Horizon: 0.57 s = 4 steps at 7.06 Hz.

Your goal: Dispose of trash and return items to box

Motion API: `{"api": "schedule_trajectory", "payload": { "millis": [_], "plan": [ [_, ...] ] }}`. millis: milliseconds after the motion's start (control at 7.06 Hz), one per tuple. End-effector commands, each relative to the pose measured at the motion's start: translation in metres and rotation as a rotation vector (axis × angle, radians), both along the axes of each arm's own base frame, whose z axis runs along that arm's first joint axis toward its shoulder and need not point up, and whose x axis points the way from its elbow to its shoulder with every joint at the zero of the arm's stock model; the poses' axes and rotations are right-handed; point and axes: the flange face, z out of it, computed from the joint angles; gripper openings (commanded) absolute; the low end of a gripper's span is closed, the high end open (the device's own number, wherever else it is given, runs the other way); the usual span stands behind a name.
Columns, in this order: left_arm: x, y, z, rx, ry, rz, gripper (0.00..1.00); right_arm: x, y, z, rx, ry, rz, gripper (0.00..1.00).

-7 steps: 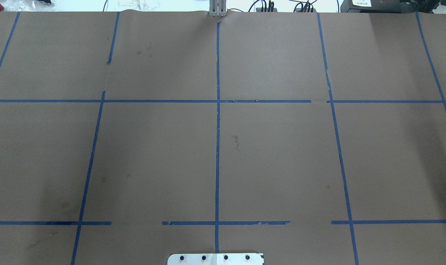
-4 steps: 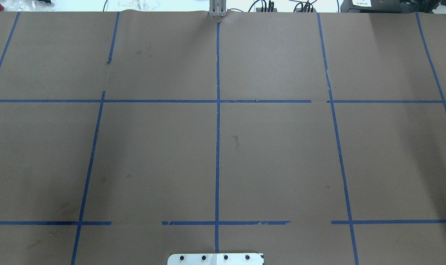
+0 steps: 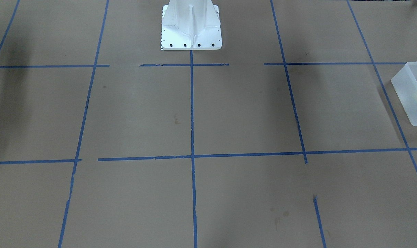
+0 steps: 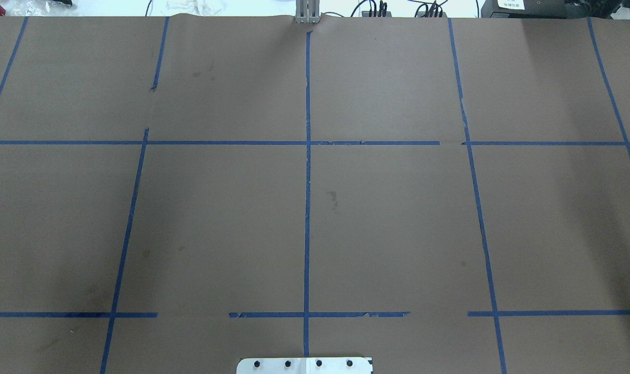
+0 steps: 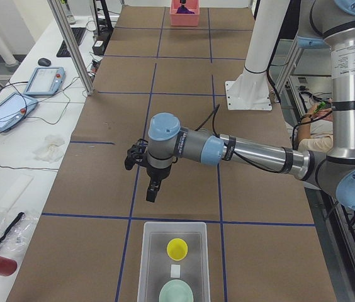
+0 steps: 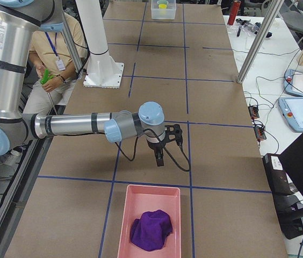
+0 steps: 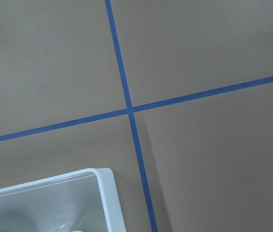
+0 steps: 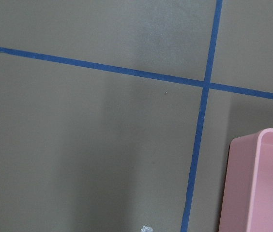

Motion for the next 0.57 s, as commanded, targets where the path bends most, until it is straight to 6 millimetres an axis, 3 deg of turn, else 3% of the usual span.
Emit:
{"api": "schedule_trajectory", "payload": {
  "millis": [0,425],
  "plan": [
    [-0.005,0.009,-0.010,0.006,0.076,0.011,0.99,-0.002,-0.002,-0.003,0.006,-0.005,-0.004,1.00],
    [-0.008,0.020,-0.014,0.011,0.084,0.000,1.00,-0.001,-0.010,-0.011,0.028,0.011,0.009,1.00]
  ]
}}
